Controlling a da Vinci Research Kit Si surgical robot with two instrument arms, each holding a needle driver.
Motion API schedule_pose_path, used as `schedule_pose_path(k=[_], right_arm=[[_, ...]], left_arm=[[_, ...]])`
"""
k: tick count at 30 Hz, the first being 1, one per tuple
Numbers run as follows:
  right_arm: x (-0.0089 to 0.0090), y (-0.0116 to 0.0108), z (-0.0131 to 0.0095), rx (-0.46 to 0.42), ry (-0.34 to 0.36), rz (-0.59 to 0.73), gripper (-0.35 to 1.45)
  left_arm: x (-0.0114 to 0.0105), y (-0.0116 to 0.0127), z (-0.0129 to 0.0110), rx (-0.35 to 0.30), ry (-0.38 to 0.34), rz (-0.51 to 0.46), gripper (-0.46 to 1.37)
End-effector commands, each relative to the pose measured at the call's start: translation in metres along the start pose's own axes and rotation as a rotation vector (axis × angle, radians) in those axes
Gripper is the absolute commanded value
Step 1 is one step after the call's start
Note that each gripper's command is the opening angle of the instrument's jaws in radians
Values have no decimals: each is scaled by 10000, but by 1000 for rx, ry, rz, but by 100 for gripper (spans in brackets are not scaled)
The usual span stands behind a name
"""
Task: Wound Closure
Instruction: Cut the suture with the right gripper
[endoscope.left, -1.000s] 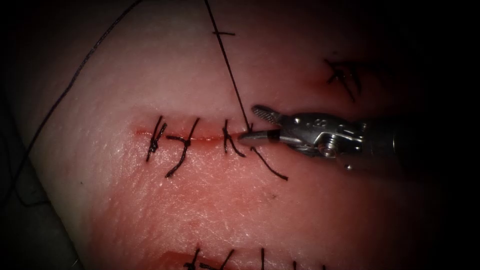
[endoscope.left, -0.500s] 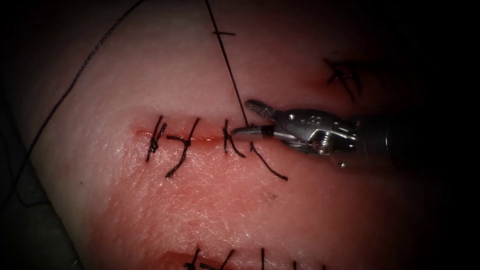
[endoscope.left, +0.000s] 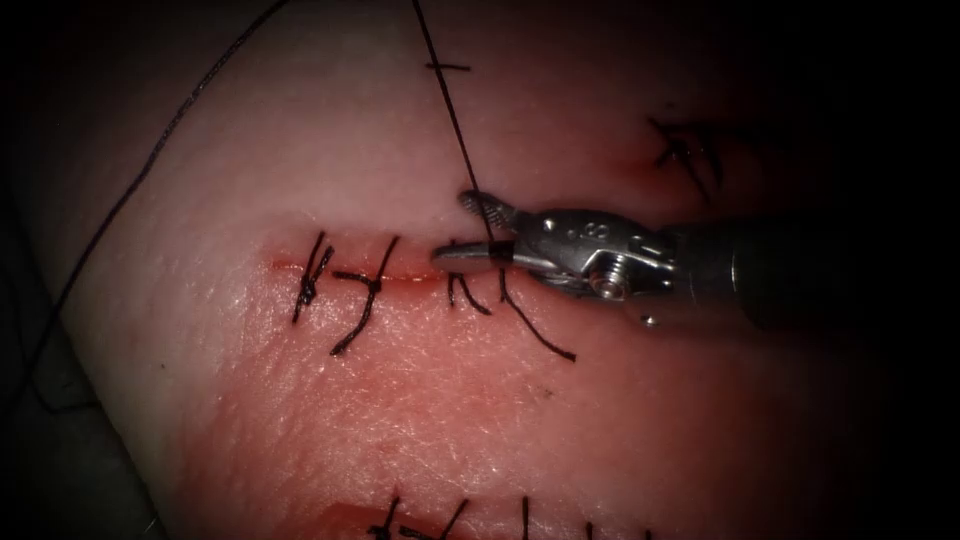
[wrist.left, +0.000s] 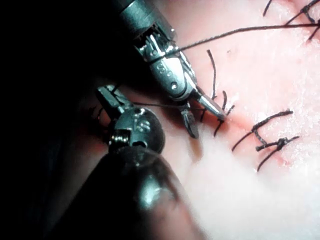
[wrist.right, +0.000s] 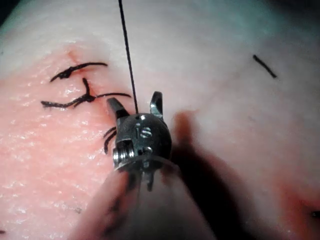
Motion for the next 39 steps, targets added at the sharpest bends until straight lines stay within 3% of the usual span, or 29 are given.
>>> schedule_pose_path(k=[1,39], right_arm=[[-2,0,0,1,1,-3,91],[-9,-3,28,-19,13,-16,84]], left_arm=[[0,0,0,-5,-1,0,-35],[4,2,8,0,-5,7,-35]])
